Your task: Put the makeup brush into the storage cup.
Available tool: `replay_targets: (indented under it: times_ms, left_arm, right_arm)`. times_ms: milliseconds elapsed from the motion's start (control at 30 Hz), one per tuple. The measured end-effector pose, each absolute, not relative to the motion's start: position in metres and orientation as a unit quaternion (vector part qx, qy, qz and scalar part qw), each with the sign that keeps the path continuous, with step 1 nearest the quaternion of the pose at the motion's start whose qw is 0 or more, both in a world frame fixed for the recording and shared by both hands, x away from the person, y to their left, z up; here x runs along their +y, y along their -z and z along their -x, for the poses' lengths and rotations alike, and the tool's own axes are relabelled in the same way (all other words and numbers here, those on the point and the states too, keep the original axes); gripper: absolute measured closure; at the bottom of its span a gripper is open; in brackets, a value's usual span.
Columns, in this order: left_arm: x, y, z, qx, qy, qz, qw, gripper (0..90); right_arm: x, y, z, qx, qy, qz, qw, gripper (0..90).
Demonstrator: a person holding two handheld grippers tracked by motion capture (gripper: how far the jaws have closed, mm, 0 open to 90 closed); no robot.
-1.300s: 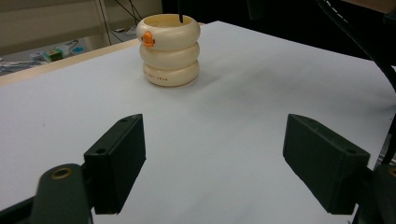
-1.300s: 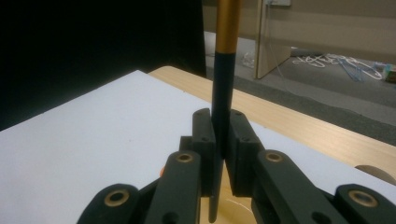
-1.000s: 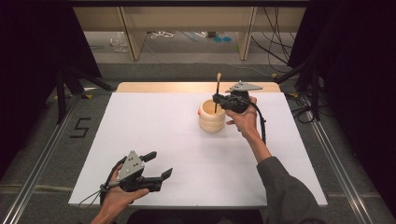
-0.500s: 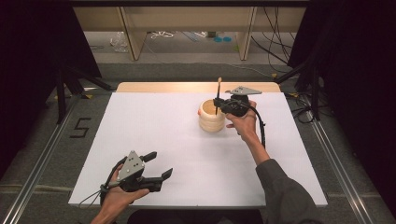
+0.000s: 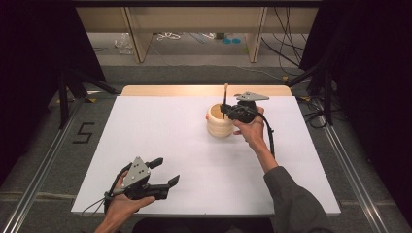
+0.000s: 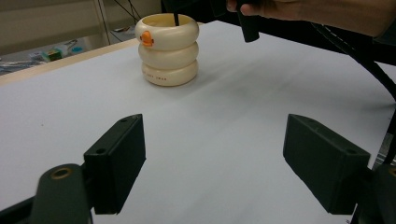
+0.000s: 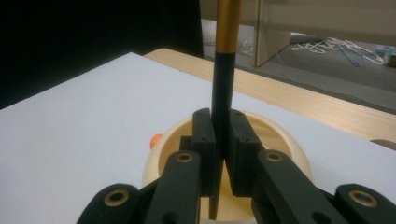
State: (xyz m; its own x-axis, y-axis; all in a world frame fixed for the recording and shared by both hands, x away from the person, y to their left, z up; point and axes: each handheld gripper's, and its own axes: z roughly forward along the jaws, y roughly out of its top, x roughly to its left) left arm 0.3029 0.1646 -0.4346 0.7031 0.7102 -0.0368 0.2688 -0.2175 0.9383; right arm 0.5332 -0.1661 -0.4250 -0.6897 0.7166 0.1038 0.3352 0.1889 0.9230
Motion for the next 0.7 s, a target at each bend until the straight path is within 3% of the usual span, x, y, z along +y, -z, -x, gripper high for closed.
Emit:
replay_targets:
  times_ms: [467, 533, 700]
  left_arm:
    - [0.1638, 0.4353, -0.3030, 0.329, -0.203, -0.749, 0.538, 21.1]
    - [0.1642, 0.4349, -0.3028, 0.330, -0.205, -0.751, 0.535, 21.0]
    - [0.1645, 0.4350, -0.3029, 0.331, -0.205, -0.751, 0.533, 21.0]
  right_arm:
    - [-0.1704, 0.4286, -0.5322, 0.750, -0.529, -0.355, 0.181, 83.0]
    - [-0.1699, 0.4287, -0.5316, 0.751, -0.527, -0.359, 0.174, 76.6]
    - [-0.1701, 0.4257, -0.5304, 0.743, -0.522, -0.376, 0.183, 48.9]
